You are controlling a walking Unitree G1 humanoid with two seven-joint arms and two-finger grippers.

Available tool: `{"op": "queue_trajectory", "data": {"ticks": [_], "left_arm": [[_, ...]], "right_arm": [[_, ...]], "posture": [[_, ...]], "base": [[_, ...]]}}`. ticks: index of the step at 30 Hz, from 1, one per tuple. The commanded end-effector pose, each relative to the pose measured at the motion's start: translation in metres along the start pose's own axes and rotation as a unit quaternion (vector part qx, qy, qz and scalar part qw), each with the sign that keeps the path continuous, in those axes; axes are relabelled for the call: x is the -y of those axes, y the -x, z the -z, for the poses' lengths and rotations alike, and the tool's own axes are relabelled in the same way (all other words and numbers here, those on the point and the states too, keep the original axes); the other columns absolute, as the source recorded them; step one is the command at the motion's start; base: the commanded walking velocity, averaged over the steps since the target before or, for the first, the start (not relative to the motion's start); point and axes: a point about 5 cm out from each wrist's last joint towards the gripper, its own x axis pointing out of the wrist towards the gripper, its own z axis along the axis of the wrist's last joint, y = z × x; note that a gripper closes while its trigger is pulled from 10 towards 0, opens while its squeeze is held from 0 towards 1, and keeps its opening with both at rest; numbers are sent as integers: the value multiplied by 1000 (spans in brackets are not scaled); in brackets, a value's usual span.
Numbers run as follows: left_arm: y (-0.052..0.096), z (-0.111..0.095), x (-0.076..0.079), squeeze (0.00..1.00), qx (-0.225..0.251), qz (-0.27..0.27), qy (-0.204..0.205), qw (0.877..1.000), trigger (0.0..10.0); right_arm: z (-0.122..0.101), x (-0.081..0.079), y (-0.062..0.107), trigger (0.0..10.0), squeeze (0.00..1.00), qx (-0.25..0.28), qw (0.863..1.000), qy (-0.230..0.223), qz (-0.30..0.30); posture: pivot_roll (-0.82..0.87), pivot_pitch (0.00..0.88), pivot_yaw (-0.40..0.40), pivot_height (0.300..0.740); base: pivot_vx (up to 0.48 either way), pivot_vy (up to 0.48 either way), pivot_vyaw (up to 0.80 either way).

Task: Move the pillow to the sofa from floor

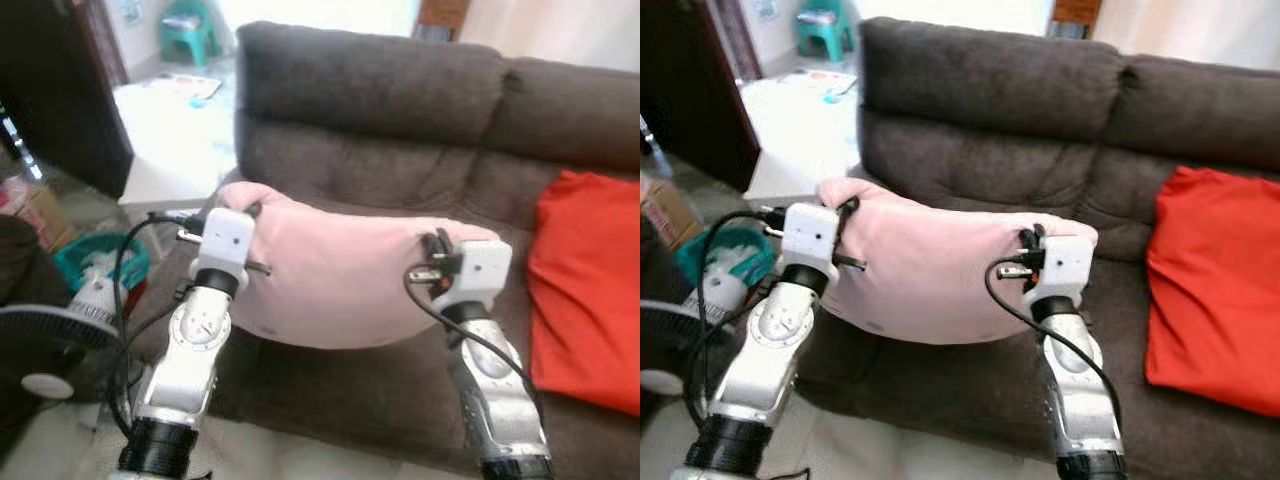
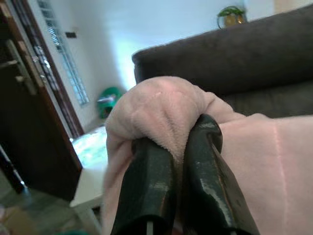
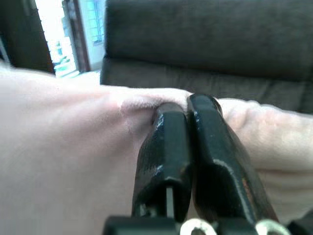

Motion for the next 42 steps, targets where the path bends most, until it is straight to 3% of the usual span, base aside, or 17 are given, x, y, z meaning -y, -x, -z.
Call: {"op": "queue_trajectory", "data": {"ticks": [1, 7, 21, 26, 30, 36, 42], "left_arm": [[-4, -14, 4, 0, 29, 0, 7, 1000, 10000], [-4, -14, 5, 0, 29, 1, 8, 1000, 10000], [-2, -10, 10, 0, 20, 21, 7, 1000, 10000], [2, -5, 30, 0, -5, 95, 37, 995, 10000], [11, -7, 58, 0, -6, 205, 57, 977, 10000], [15, -10, 64, 0, -16, 257, 78, 963, 10000], [19, -14, 64, 0, -25, 308, 85, 947, 10000]], "right_arm": [[-14, 12, -1, 10000, 0, 32, 999, 21, 13], [-12, 13, -1, 10000, 0, 27, 999, 8, 22], [-8, 14, -1, 10000, 0, 17, 999, 6, 28], [-6, 15, -1, 10000, 0, 7, 1000, 9, 25], [-1, 21, -6, 10000, 0, -20, 999, 32, 33], [-1, 25, -12, 10000, 0, -40, 997, 65, 18], [-4, 23, -15, 10000, 0, -32, 998, 61, 4]], "posture": [[174, 0, -72, 740], [178, 0, -73, 740], [180, 0, -74, 740], [185, 0, -75, 740], [185, 0, -74, 740], [188, 0, -80, 740], [192, 0, -83, 740]], "base": [[341, 0, 800], [341, 0, 722], [298, 0, 0], [0, 0, 0], [0, 0, 0], [0, 0, 0], [0, 0, 0]]}}
